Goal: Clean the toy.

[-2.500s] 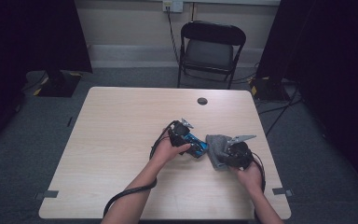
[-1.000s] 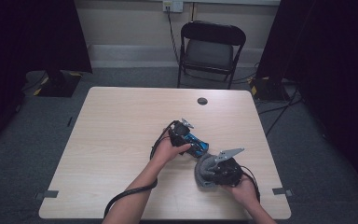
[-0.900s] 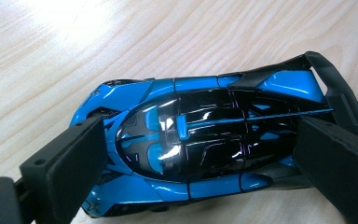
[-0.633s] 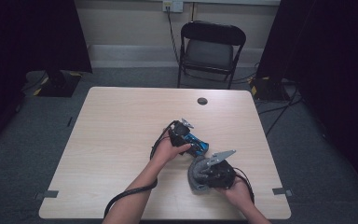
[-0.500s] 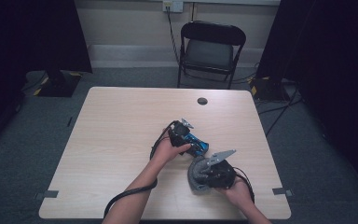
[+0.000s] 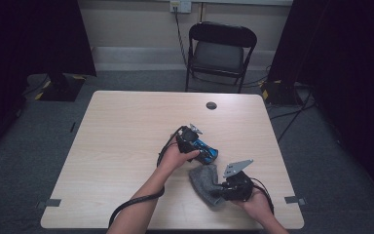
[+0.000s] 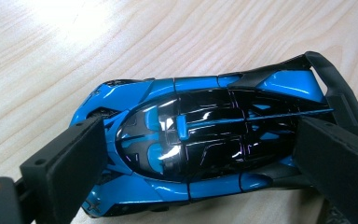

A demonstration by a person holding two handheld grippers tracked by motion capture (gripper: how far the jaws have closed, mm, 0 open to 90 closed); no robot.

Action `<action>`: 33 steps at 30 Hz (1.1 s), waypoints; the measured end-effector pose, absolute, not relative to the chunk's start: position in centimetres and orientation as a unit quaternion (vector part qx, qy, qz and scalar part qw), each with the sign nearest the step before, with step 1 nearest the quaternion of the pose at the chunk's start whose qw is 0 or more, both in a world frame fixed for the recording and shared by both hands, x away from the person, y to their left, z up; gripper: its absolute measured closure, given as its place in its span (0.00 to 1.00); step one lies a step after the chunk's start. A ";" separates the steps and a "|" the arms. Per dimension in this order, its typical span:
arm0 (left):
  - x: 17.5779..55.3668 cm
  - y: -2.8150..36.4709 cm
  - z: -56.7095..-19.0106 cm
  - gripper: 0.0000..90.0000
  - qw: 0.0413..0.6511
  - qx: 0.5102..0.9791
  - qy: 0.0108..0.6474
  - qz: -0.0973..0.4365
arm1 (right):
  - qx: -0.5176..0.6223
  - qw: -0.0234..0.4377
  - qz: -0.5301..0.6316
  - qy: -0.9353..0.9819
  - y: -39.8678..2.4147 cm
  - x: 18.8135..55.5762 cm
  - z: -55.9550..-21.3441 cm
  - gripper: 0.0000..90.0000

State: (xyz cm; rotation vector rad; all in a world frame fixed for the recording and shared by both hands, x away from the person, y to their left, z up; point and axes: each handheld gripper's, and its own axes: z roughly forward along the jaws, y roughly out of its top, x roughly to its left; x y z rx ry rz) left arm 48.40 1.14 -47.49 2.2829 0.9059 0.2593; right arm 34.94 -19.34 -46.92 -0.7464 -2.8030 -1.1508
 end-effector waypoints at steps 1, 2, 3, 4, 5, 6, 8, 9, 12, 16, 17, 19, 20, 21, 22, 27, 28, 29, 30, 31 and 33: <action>48.4 1.1 -47.5 0.03 0.330 0.873 0.346 0.099 | -0.240 0.009 -0.369 -0.898 -19.6 34.8 -46.8 0.84; 48.4 1.1 -47.5 0.03 0.330 0.872 0.347 0.099 | -0.243 0.002 -0.368 -0.897 -19.8 34.8 -46.7 0.84; 48.4 1.1 -47.5 0.03 0.330 0.872 0.346 0.099 | -0.247 0.001 -0.371 -0.895 -20.1 34.7 -46.5 0.84; 48.4 1.2 -47.5 0.03 0.331 0.872 0.346 0.098 | -0.247 0.002 -0.374 -0.894 -20.3 34.7 -46.4 0.84; 48.4 1.1 -47.5 0.03 0.332 0.872 0.347 0.098 | -0.249 -0.002 -0.378 -0.891 -20.6 34.7 -46.2 0.84; 48.4 1.1 -47.5 0.03 0.330 0.872 0.346 0.099 | -0.251 -0.004 -0.379 -0.891 -20.8 34.7 -46.0 0.84; 48.4 1.1 -47.5 0.03 0.329 0.873 0.347 0.099 | -0.254 -0.012 -0.383 -0.888 -21.4 34.7 -45.5 0.84; 48.4 1.1 -47.5 0.03 0.330 0.873 0.347 0.098 | -0.258 -0.016 -0.384 -0.887 -21.7 34.7 -45.4 0.84; 48.3 1.1 -47.5 0.03 0.331 0.872 0.347 0.098 | -0.265 -0.027 -0.387 -0.883 -22.5 34.7 -45.0 0.84; 48.3 1.0 -47.5 0.03 0.331 0.872 0.347 0.099 | -0.283 -0.037 -0.391 -0.875 -23.8 34.9 -44.7 0.84; 48.3 1.0 -47.5 0.03 0.331 0.871 0.348 0.099 | -0.288 -0.041 -0.391 -0.873 -24.1 35.0 -44.6 0.84; 48.3 1.0 -47.5 0.03 0.332 0.872 0.347 0.098 | -0.299 -0.048 -0.390 -0.870 -24.7 35.3 -44.6 0.84; 48.3 1.0 -47.5 0.03 0.330 0.872 0.348 0.099 | -0.303 -0.053 -0.390 -0.868 -24.9 35.5 -44.5 0.84; 48.3 1.0 -47.5 0.03 0.330 0.872 0.347 0.098 | -0.307 -0.057 -0.390 -0.866 -25.2 35.7 -44.4 0.84; 48.3 1.0 -47.5 0.03 0.331 0.872 0.347 0.098 | -0.312 -0.060 -0.389 -0.865 -25.4 35.9 -44.4 0.84; 48.3 1.0 -47.5 0.03 0.329 0.873 0.346 0.098 | -0.352 -0.085 -0.382 -0.850 -26.4 37.5 -44.3 0.84; 48.3 1.0 -47.5 0.03 0.329 0.873 0.346 0.098 | -0.357 -0.086 -0.381 -0.848 -26.5 37.7 -44.4 0.84; 48.3 1.0 -47.5 0.03 0.329 0.873 0.346 0.098 | -0.361 -0.089 -0.378 -0.847 -26.5 38.0 -44.4 0.84; 48.3 1.0 -47.5 0.03 0.329 0.873 0.346 0.098 | -0.370 -0.096 -0.373 -0.846 -26.5 38.4 -44.5 0.84; 48.3 1.0 -47.5 0.03 0.329 0.873 0.346 0.097 | -0.377 -0.100 -0.369 -0.843 -26.5 38.8 -44.6 0.84; 48.3 1.0 -47.5 0.03 0.329 0.873 0.346 0.098 | -0.383 -0.103 -0.365 -0.842 -26.4 39.4 -44.8 0.84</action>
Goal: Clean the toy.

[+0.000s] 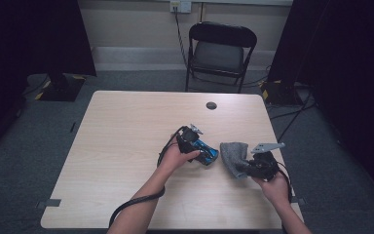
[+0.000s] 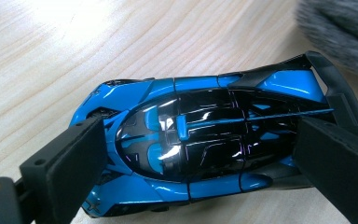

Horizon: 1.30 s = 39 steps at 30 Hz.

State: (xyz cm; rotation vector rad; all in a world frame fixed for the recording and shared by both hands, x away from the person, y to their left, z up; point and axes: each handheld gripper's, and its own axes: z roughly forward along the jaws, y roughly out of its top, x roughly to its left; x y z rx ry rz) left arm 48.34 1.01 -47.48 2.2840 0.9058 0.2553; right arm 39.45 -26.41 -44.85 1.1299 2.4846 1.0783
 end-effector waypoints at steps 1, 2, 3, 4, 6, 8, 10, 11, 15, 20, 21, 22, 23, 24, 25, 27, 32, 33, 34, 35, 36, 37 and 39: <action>48.3 1.0 -47.5 0.03 0.330 0.873 0.346 0.098 | 0.386 0.104 0.362 0.842 -26.4 39.8 -45.0 0.84; 48.3 1.0 -47.5 0.03 0.330 0.873 0.346 0.098 | 0.388 0.106 0.359 0.842 -26.3 40.1 -45.1 0.84; 48.3 1.0 -47.5 0.03 0.330 0.873 0.347 0.098 | 0.389 0.106 0.355 0.843 -26.2 40.4 -45.3 0.84; 48.3 1.0 -47.5 0.03 0.330 0.873 0.347 0.098 | 0.392 0.107 0.348 0.845 -26.0 40.8 -45.5 0.84; 48.3 1.0 -47.5 0.03 0.330 0.873 0.346 0.098 | 0.396 0.110 0.341 0.846 -25.6 41.3 -45.9 0.84; 48.3 1.0 -47.5 0.03 0.330 0.873 0.346 0.099 | 0.401 0.111 0.335 0.845 -25.3 41.6 -46.2 0.84; 48.3 1.0 -47.5 0.03 0.329 0.873 0.346 0.099 | 0.404 0.111 0.326 0.848 -24.9 42.1 -46.6 0.83; 48.2 1.0 -47.5 0.03 0.331 0.872 0.347 0.098 | 0.407 0.111 0.324 0.847 -24.7 42.2 -46.7 0.83; 48.2 1.0 -47.5 0.03 0.331 0.872 0.346 0.099 | 0.401 0.101 0.335 0.847 -24.0 42.4 -47.0 0.83; 48.2 1.0 -47.5 0.03 0.331 0.872 0.346 0.099 | 0.391 0.094 0.336 0.852 -23.3 42.0 -47.2 0.84; 48.2 1.0 -47.5 0.03 0.331 0.872 0.346 0.099 | 0.388 0.094 0.336 0.853 -23.3 41.9 -47.2 0.84; 48.2 1.0 -47.5 0.03 0.331 0.873 0.346 0.099 | 0.386 0.091 0.337 0.854 -23.2 41.8 -47.3 0.84; 48.2 1.0 -47.5 0.03 0.330 0.873 0.345 0.099 | 0.383 0.091 0.336 0.856 -23.2 41.7 -47.3 0.84; 48.3 1.0 -47.5 0.03 0.329 0.873 0.345 0.099 | 0.382 0.091 0.337 0.856 -23.1 41.6 -47.3 0.84; 48.3 1.0 -47.5 0.03 0.329 0.874 0.345 0.098 | 0.381 0.088 0.338 0.856 -23.1 41.5 -47.3 0.84; 48.3 0.9 -47.5 0.03 0.328 0.874 0.345 0.098 | 0.378 0.087 0.340 0.857 -23.1 41.3 -47.3 0.84; 48.3 0.9 -47.5 0.03 0.328 0.874 0.345 0.098 | 0.365 0.074 0.349 0.860 -22.6 40.5 -47.3 0.84; 48.3 0.9 -47.5 0.03 0.328 0.874 0.345 0.098 | 0.363 0.071 0.349 0.861 -22.5 40.3 -47.4 0.84; 48.3 0.9 -47.5 0.03 0.328 0.874 0.345 0.098 | 0.360 0.070 0.349 0.862 -22.4 40.2 -47.4 0.84; 48.3 0.9 -47.5 0.03 0.328 0.874 0.346 0.098 | 0.357 0.070 0.351 0.863 -22.3 40.0 -47.4 0.84; 48.3 0.9 -47.5 0.03 0.328 0.874 0.345 0.099 | 0.356 0.065 0.352 0.863 -22.1 39.8 -47.4 0.84; 48.3 0.9 -47.4 0.03 0.327 0.874 0.346 0.098 | 0.354 0.064 0.352 0.864 -22.0 39.7 -47.5 0.84; 48.3 0.9 -47.4 0.03 0.326 0.874 0.346 0.097 | 0.348 0.058 0.354 0.866 -21.6 39.5 -47.4 0.84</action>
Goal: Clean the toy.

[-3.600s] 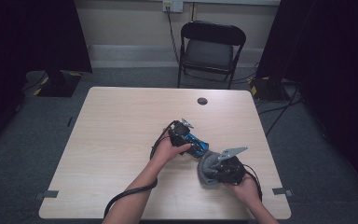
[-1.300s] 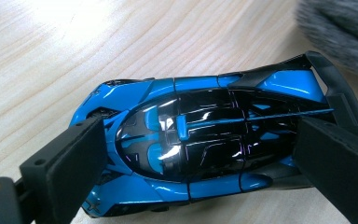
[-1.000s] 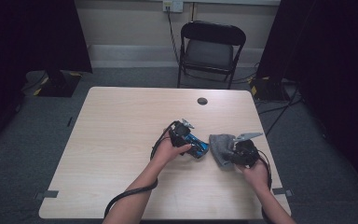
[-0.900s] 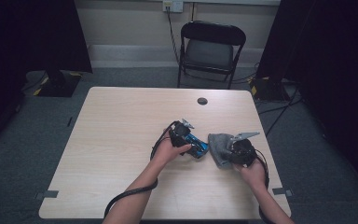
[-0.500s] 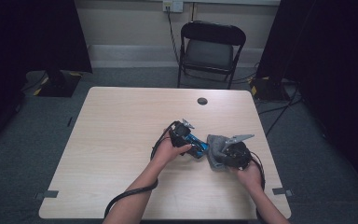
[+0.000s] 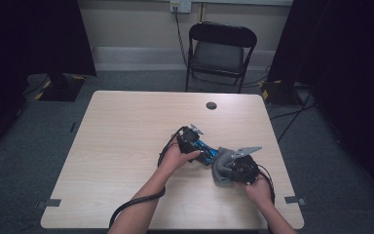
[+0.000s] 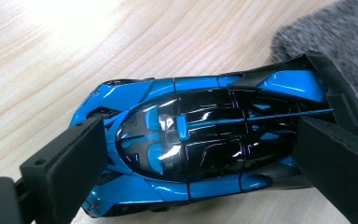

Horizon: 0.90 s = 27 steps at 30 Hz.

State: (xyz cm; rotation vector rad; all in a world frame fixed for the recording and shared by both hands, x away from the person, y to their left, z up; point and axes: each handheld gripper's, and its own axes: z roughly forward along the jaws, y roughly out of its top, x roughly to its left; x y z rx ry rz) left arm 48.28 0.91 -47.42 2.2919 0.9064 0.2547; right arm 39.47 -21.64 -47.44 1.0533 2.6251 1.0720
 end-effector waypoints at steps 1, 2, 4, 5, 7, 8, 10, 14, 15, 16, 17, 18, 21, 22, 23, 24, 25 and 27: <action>48.3 0.9 -47.4 0.03 0.327 0.874 0.346 0.098 | 0.345 0.056 0.354 0.868 -21.4 39.3 -47.4 0.84; 48.3 0.9 -47.4 0.03 0.327 0.874 0.346 0.098 | 0.341 0.057 0.354 0.869 -21.3 39.2 -47.4 0.84; 48.3 0.9 -47.4 0.03 0.327 0.874 0.346 0.099 | 0.335 0.052 0.354 0.871 -20.9 39.0 -47.4 0.84; 48.3 0.9 -47.4 0.03 0.327 0.874 0.346 0.099 | 0.334 0.050 0.353 0.873 -20.7 38.8 -47.4 0.84; 48.3 0.9 -47.4 0.03 0.327 0.874 0.346 0.098 | 0.328 0.045 0.355 0.874 -20.3 38.6 -47.4 0.84; 48.3 0.9 -47.4 0.03 0.327 0.874 0.347 0.098 | 0.325 0.043 0.356 0.875 -20.1 38.4 -47.4 0.84; 48.3 0.9 -47.4 0.03 0.327 0.873 0.347 0.099 | 0.320 0.037 0.357 0.877 -19.8 38.2 -47.4 0.84; 48.2 0.9 -47.5 0.03 0.329 0.873 0.347 0.098 | 0.312 0.029 0.359 0.879 -19.1 37.8 -47.5 0.84; 48.2 0.9 -47.5 0.03 0.329 0.872 0.348 0.098 | 0.310 0.028 0.360 0.880 -19.0 37.7 -47.5 0.84; 48.2 0.9 -47.5 0.03 0.329 0.872 0.348 0.098 | 0.307 0.027 0.360 0.881 -18.9 37.7 -47.5 0.84; 48.2 0.9 -47.5 0.03 0.329 0.872 0.348 0.098 | 0.307 0.026 0.360 0.881 -18.8 37.6 -47.5 0.84; 48.2 0.9 -47.5 0.03 0.329 0.872 0.348 0.098 | 0.306 0.023 0.360 0.881 -18.7 37.6 -47.5 0.84; 48.3 0.9 -47.5 0.03 0.328 0.873 0.346 0.098 | 0.301 0.019 0.361 0.882 -18.4 37.4 -47.5 0.84; 48.3 0.9 -47.5 0.03 0.328 0.874 0.346 0.098 | 0.297 0.018 0.361 0.884 -18.4 37.3 -47.5 0.84; 48.3 0.9 -47.5 0.03 0.328 0.873 0.346 0.098 | 0.295 0.018 0.361 0.884 -18.3 37.3 -47.5 0.84; 48.3 0.9 -47.5 0.03 0.328 0.873 0.346 0.098 | 0.294 0.014 0.362 0.885 -18.2 37.2 -47.5 0.84; 48.2 0.9 -47.5 0.03 0.328 0.873 0.346 0.098 | 0.290 0.012 0.363 0.885 -18.1 37.0 -47.5 0.84; 48.2 0.9 -47.5 0.03 0.328 0.874 0.346 0.099 | 0.283 0.012 0.361 0.888 -17.9 36.8 -47.5 0.84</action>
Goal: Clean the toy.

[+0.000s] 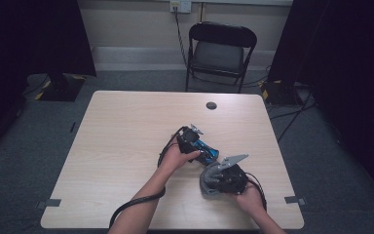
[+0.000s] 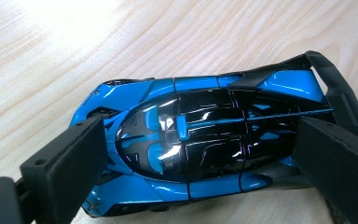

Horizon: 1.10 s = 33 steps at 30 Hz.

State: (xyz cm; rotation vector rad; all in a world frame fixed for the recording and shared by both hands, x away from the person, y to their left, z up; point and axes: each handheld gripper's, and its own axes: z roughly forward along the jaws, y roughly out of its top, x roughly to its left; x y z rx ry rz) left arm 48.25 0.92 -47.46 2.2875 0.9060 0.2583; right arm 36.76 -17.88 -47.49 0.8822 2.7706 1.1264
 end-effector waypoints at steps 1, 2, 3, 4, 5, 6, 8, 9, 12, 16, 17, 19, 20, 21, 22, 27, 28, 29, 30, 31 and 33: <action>48.2 0.9 -47.5 0.03 0.328 0.873 0.346 0.098 | 0.282 0.008 0.361 0.889 -17.8 36.7 -47.5 0.84; 48.2 0.9 -47.5 0.03 0.329 0.873 0.347 0.098 | 0.278 0.006 0.362 0.890 -17.7 36.6 -47.5 0.84; 48.2 0.9 -47.5 0.03 0.328 0.873 0.347 0.098 | 0.274 0.006 0.360 0.892 -17.6 36.5 -47.5 0.84; 48.2 0.9 -47.5 0.03 0.328 0.873 0.347 0.099 | 0.273 0.004 0.360 0.892 -17.5 36.4 -47.5 0.84; 48.2 0.9 -47.4 0.03 0.327 0.873 0.347 0.099 | 0.271 0.000 0.361 0.892 -17.4 36.3 -47.5 0.84; 48.2 0.9 -47.4 0.03 0.327 0.873 0.347 0.098 | 0.268 -0.001 0.361 0.893 -17.3 36.2 -47.5 0.84; 48.2 0.9 -47.5 0.03 0.327 0.873 0.347 0.099 | 0.262 -0.005 0.361 0.895 -17.2 35.9 -47.5 0.84; 48.2 0.9 -47.5 0.03 0.328 0.873 0.347 0.099 | 0.260 -0.005 0.360 0.896 -17.1 35.8 -47.5 0.84; 48.2 0.9 -47.5 0.03 0.330 0.873 0.347 0.099 | 0.252 -0.010 0.360 0.898 -17.2 35.4 -47.4 0.83; 48.2 0.9 -47.5 0.03 0.330 0.873 0.346 0.099 | 0.231 -0.007 0.353 0.907 -17.2 34.7 -47.2 0.83; 48.2 0.9 -47.5 0.03 0.330 0.872 0.346 0.099 | 0.227 -0.003 0.351 0.909 -17.2 34.5 -47.2 0.83; 48.1 0.9 -47.5 0.03 0.330 0.872 0.346 0.099 | 0.220 0.001 0.348 0.911 -17.4 34.3 -46.9 0.83; 48.1 0.9 -47.5 0.03 0.330 0.872 0.346 0.099 | 0.216 0.007 0.347 0.912 -17.5 34.2 -46.8 0.82; 48.1 0.9 -47.5 0.03 0.330 0.872 0.346 0.099 | 0.213 0.007 0.346 0.914 -17.7 34.2 -46.7 0.82; 48.1 0.9 -47.5 0.03 0.330 0.872 0.347 0.099 | 0.209 0.009 0.345 0.915 -18.0 34.2 -46.6 0.82; 48.1 0.8 -47.5 0.03 0.330 0.873 0.346 0.098 | 0.230 0.021 0.337 0.913 -19.3 34.6 -46.5 0.80; 48.2 0.9 -47.5 0.03 0.329 0.873 0.346 0.100 | 0.234 0.022 0.337 0.912 -19.7 34.9 -46.6 0.79; 48.1 0.8 -47.5 0.03 0.330 0.873 0.346 0.098 | 0.238 0.023 0.337 0.911 -19.9 35.0 -46.6 0.79; 48.1 0.8 -47.5 0.03 0.331 0.872 0.347 0.098 | 0.243 0.027 0.337 0.909 -20.2 35.1 -46.5 0.78; 48.1 0.8 -47.5 0.03 0.331 0.872 0.347 0.098 | 0.247 0.028 0.338 0.908 -20.4 35.2 -46.5 0.78; 48.2 0.8 -47.4 0.03 0.328 0.873 0.347 0.099 | 0.253 0.031 0.337 0.906 -20.9 35.4 -46.5 0.77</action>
